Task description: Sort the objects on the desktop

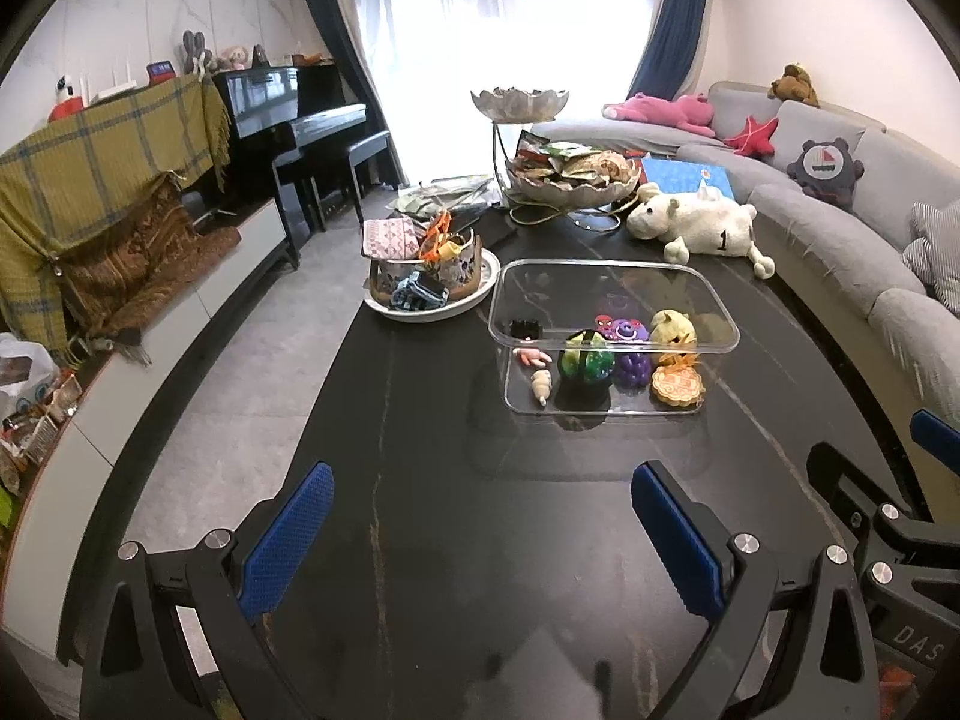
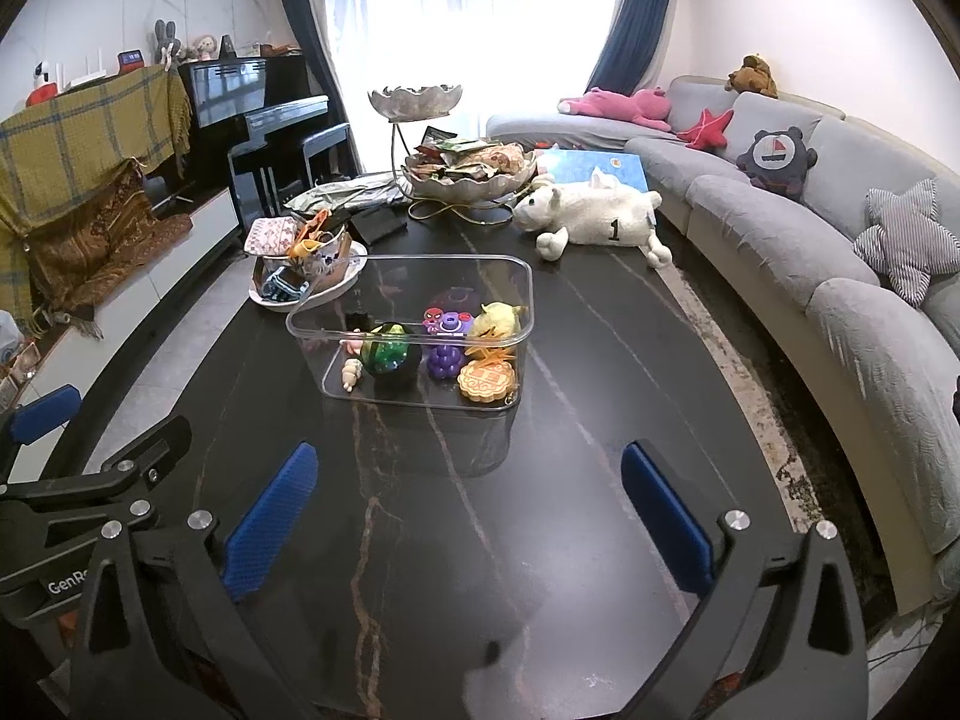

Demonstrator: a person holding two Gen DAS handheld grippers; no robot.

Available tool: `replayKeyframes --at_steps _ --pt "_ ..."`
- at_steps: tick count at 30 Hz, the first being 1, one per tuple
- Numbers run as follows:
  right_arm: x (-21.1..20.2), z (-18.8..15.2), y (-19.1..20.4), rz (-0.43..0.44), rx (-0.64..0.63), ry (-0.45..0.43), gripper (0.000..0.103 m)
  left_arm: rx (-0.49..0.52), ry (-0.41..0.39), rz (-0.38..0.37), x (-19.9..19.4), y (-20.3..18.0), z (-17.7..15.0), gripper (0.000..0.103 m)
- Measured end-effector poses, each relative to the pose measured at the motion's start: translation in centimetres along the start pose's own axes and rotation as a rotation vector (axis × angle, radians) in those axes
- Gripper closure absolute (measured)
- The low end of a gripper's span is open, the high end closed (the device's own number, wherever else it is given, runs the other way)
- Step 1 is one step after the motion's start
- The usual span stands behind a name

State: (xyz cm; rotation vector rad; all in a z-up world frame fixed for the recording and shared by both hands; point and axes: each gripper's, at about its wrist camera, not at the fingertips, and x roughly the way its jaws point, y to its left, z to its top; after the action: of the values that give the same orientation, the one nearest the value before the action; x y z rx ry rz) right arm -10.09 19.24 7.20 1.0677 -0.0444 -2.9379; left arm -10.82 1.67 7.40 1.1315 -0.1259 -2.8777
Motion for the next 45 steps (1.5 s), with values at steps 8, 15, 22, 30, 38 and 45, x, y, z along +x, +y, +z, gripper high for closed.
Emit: replayKeyframes --at_steps 8,15,22,30,38,45 --pt "0.07 -0.01 0.02 -0.001 -0.004 0.001 0.002 -0.002 -0.005 -0.001 0.02 0.00 -0.18 0.005" --pt "0.04 -0.14 0.08 -0.004 -0.008 0.003 0.002 -0.006 0.004 -0.004 0.20 0.16 -0.23 0.005" --pt "-0.18 -0.10 0.26 -0.007 -0.012 -0.001 0.002 -0.012 0.003 -0.007 0.08 0.30 -0.23 0.005" --pt "-0.13 -0.02 0.42 -0.008 -0.012 -0.001 0.002 -0.018 0.005 -0.013 0.08 0.41 -0.26 0.005" --pt "0.06 -0.02 0.47 -0.003 -0.014 -0.002 0.002 -0.023 0.000 -0.010 -0.02 0.52 -0.35 0.005" --pt "0.06 -0.04 0.63 -0.010 -0.020 0.001 0.002 -0.019 0.000 -0.006 0.02 0.54 -0.40 0.005"
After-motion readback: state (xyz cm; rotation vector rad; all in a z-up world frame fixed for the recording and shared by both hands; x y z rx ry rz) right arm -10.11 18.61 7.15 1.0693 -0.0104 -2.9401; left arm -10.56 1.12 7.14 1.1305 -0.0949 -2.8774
